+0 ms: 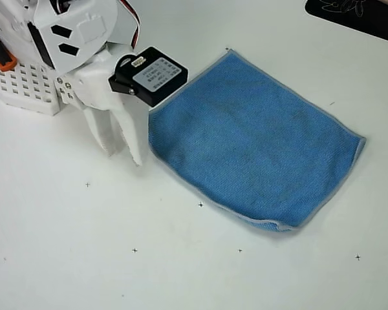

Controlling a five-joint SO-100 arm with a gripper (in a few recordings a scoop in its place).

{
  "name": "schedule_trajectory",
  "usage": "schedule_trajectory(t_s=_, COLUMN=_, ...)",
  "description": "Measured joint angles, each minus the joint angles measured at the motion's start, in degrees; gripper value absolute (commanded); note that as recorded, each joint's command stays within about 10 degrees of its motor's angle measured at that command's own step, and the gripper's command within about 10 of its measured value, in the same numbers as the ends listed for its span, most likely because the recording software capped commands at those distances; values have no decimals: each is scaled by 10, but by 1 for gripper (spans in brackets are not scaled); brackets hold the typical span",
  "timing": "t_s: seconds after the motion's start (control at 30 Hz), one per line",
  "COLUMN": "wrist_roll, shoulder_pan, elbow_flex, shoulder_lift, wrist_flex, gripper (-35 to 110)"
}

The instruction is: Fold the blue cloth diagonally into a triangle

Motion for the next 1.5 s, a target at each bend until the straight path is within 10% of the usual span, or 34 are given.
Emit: schedule_trajectory(t_s=1.5, wrist_roll=268, shoulder_pan=-61, elbow_flex=-525, shoulder_lift=-829, wrist_flex=-81, gripper=30)
